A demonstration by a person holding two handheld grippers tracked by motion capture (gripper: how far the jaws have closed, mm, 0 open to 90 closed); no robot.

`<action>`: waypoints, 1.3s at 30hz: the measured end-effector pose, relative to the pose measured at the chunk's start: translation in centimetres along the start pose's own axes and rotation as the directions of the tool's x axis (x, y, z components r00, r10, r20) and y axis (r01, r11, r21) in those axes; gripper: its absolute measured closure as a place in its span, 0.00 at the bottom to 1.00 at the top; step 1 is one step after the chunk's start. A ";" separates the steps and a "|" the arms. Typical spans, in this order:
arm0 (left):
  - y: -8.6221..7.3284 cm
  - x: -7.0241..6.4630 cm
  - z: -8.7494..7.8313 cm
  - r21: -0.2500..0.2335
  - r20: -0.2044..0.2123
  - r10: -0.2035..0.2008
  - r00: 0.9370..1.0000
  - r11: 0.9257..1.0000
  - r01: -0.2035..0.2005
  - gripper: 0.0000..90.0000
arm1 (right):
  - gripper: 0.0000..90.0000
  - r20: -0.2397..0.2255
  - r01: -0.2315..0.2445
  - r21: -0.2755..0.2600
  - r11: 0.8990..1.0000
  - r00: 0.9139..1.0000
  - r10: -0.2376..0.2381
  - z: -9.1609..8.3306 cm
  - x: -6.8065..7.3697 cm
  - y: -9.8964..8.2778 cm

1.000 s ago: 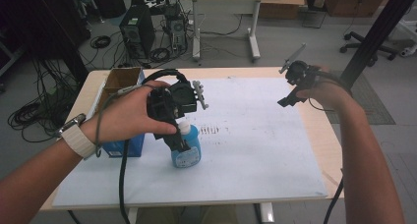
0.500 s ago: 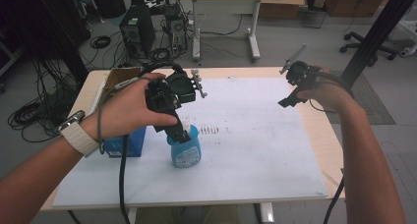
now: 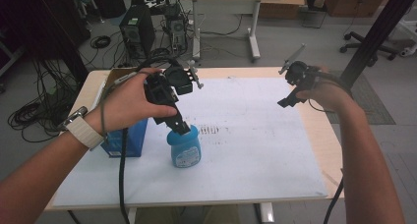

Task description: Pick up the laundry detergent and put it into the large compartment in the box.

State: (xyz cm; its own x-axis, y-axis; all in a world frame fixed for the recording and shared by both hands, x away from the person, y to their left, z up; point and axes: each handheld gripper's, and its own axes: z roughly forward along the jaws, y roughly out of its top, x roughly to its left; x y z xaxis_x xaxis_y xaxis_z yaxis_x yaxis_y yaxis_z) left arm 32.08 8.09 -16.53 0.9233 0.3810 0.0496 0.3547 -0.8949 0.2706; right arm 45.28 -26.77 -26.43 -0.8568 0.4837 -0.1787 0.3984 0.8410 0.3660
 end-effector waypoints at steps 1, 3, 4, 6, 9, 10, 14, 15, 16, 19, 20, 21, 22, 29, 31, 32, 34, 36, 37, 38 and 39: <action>0.0 0.0 0.1 0.000 0.000 0.000 1.000 1.000 0.000 0.11 | 0.09 0.000 0.000 0.000 1.000 1.000 0.000 0.0 0.0 0.0; 0.0 0.2 0.3 0.000 0.000 -0.001 1.000 1.000 0.001 0.11 | 0.09 0.001 -0.001 0.002 1.000 1.000 0.001 0.0 0.0 0.0; 0.0 0.2 0.4 0.001 -0.006 -0.003 1.000 1.000 0.003 0.11 | 0.09 0.002 -0.001 0.000 1.000 1.000 0.001 0.0 0.0 0.0; 0.1 0.3 0.5 0.003 -0.009 -0.006 1.000 1.000 0.006 0.11 | 0.09 0.002 0.000 0.000 1.000 1.000 0.000 0.0 0.0 0.0; 0.0 0.5 0.6 -0.009 -0.008 -0.008 1.000 1.000 0.008 0.10 | 0.09 0.002 0.001 -0.002 1.000 1.000 -0.001 0.0 0.0 0.0; 0.0 0.5 0.6 -0.014 -0.006 -0.006 1.000 1.000 0.006 0.10 | 0.09 0.001 0.002 0.000 1.000 1.000 -0.002 0.0 0.0 0.0; -0.2 0.7 1.0 -0.013 0.002 -0.006 1.000 1.000 0.006 0.09 | 0.09 0.003 -0.001 -0.001 1.000 1.000 0.001 0.1 0.0 -0.2; -0.2 0.7 1.1 -0.014 -0.001 -0.012 1.000 1.000 0.012 0.09 | 0.09 0.004 -0.001 0.002 1.000 1.000 0.001 0.1 0.0 -0.3; -0.3 0.8 1.1 -0.012 0.000 -0.012 1.000 1.000 0.012 0.09 | 0.09 0.005 -0.005 0.004 1.000 1.000 0.004 0.1 0.0 -0.3; -0.5 1.0 1.4 -0.019 -0.001 -0.020 1.000 1.000 0.020 0.10 | 0.09 0.004 -0.012 0.004 1.000 1.000 0.012 0.2 -0.1 -0.5; -0.5 1.0 1.5 -0.019 0.001 -0.018 1.000 1.000 0.018 0.10 | 0.09 0.004 -0.012 0.004 1.000 1.000 0.012 0.2 -0.1 -0.5; -0.6 1.1 1.6 -0.020 0.002 -0.021 1.000 1.000 0.021 0.10 | 0.09 0.004 -0.008 0.002 1.000 1.000 0.008 0.3 -0.1 -0.5; -0.6 1.1 1.7 -0.021 -0.001 -0.021 1.000 1.000 0.020 0.10 | 0.09 0.004 -0.008 0.002 1.000 1.000 0.008 0.3 -0.1 -0.5; -0.6 1.5 2.4 -0.026 -0.010 -0.023 1.000 0.999 0.023 0.09 | 0.09 0.000 -0.002 -0.004 1.000 1.000 0.002 0.5 -0.1 -0.2; -0.7 1.5 2.7 -0.028 -0.012 -0.023 1.000 0.999 0.022 0.09 | 0.09 -0.002 0.000 -0.004 1.000 1.000 0.000 0.6 -0.1 -0.2; -0.8 1.5 2.9 -0.031 -0.008 -0.021 1.000 0.999 0.021 0.09 | 0.09 -0.002 0.000 -0.004 1.000 1.000 0.000 0.6 -0.1 -0.2; -0.9 1.5 3.1 -0.035 0.001 -0.025 1.000 0.999 0.025 0.09 | 0.09 -0.004 0.001 -0.004 1.000 1.000 -0.001 0.7 -0.1 -0.2; -1.0 1.6 3.4 -0.031 -0.004 -0.025 1.000 0.999 0.025 0.09 | 0.09 -0.009 0.004 0.002 1.000 1.000 -0.003 1.0 -0.1 -0.2; -1.0 1.7 3.5 -0.030 -0.009 -0.027 1.000 0.999 0.027 0.09 | 0.09 -0.009 0.004 0.002 1.000 1.000 -0.003 1.0 -0.1 -0.2; -1.0 1.7 3.5 -0.032 -0.007 -0.028 1.000 0.999 0.028 0.09 | 0.09 -0.010 0.005 0.003 1.000 1.000 -0.005 1.0 -0.1 -0.2; -1.0 1.7 3.6 -0.037 -0.001 -0.029 1.000 0.999 0.029 0.09 | 0.09 -0.010 0.005 0.003 1.000 1.000 -0.005 1.0 -0.1 -0.1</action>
State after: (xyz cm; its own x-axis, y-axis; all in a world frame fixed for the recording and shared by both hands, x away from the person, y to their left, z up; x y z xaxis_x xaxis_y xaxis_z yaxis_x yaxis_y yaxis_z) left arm 33.83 8.86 -20.14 0.9124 0.4071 0.0426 0.3758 -0.8743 0.3072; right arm 45.63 -26.65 -27.40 -0.8620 0.4770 -0.1715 0.3949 0.8441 0.3627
